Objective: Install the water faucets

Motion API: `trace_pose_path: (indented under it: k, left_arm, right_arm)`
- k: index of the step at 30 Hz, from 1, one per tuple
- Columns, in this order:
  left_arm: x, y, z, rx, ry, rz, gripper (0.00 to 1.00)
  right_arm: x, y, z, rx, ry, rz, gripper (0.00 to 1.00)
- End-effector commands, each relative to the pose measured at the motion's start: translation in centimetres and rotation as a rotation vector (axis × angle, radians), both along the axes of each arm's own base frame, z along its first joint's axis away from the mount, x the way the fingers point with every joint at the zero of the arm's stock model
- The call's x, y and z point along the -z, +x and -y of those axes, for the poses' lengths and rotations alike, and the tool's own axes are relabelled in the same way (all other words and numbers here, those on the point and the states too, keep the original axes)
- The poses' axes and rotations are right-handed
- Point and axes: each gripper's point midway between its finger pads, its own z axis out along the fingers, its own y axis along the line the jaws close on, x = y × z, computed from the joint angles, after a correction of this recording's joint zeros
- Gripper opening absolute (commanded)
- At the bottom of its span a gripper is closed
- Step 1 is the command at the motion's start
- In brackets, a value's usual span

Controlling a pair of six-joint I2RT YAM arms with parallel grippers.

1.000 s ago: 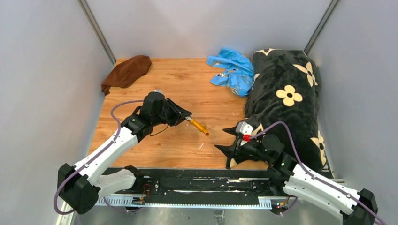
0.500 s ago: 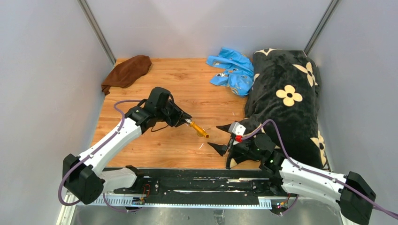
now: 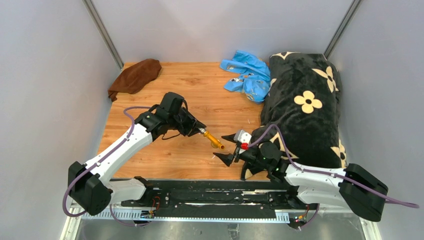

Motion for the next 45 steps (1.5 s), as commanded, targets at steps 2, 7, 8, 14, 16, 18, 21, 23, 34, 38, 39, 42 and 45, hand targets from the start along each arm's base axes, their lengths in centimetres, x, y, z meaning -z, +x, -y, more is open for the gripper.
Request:
trace_pose_path:
  k: [2, 7, 8, 14, 16, 18, 21, 23, 34, 38, 39, 42, 45]
  left_arm:
    - [-2.2, 0.1, 0.7, 0.007, -0.047, 0.037, 0.0]
    - [-1.8, 0.0, 0.8, 0.013, -0.045, 0.026, 0.0]
    - [-1.7, 0.0, 0.8, 0.014, -0.045, 0.022, 0.0]
    - [-1.8, -0.1, 0.8, 0.015, -0.045, 0.027, 0.0]
    - [-1.8, -0.1, 0.7, 0.013, -0.043, 0.031, 0.0]
    - [-1.8, 0.0, 0.7, 0.013, -0.041, 0.032, 0.0]
    - [-1.7, 0.1, 0.9, 0.019, -0.043, 0.038, 0.0]
    - [-1.7, 0.2, 1.0, 0.023, -0.053, 0.046, 0.0]
    - [-4.4, 1.8, 2.9, 0.079, -0.283, 0.414, 0.0]
    - [-6.3, 1.4, 2.8, 0.114, -0.362, 0.615, 0.0]
    - [-6.2, 1.3, 2.7, 0.118, -0.357, 0.631, 0.0]
    - [-6.3, 1.0, 2.3, 0.137, -0.333, 0.686, 0.0]
    - [-7.2, 0.8, 1.7, 0.117, -0.356, 0.766, 0.0]
  right_arm:
    - [-3.5, 0.4, -1.5, 0.005, 0.125, 0.029, 0.71]
    - [-3.1, 1.0, -1.9, 0.029, 0.138, 0.015, 0.62]
    - [-3.1, 1.1, -1.9, 0.037, 0.143, 0.015, 0.6]
    - [-2.7, 2.1, -1.8, 0.09, 0.167, 0.007, 0.42]
    - [-2.7, 2.1, -2.1, 0.079, 0.168, 0.009, 0.35]
    - [-2.6, 2.0, -2.4, 0.066, 0.166, 0.001, 0.28]
    - [-2.7, 2.0, -2.5, 0.066, 0.184, -0.016, 0.12]
    - [-2.8, 2.0, -2.5, 0.07, 0.207, -0.043, 0.01]
    - [-4.1, 0.1, -2.6, 0.007, 0.372, -0.352, 0.01]
    - [-4.2, -1.0, -3.1, -0.12, 0.331, -0.544, 0.01]
    - [-4.1, -1.2, -3.0, -0.137, 0.314, -0.573, 0.0]
    - [-5.1, -1.7, -2.4, -0.177, 0.336, -0.566, 0.01]
    - [-6.3, -2.2, -1.8, -0.194, 0.379, -0.58, 0.01]
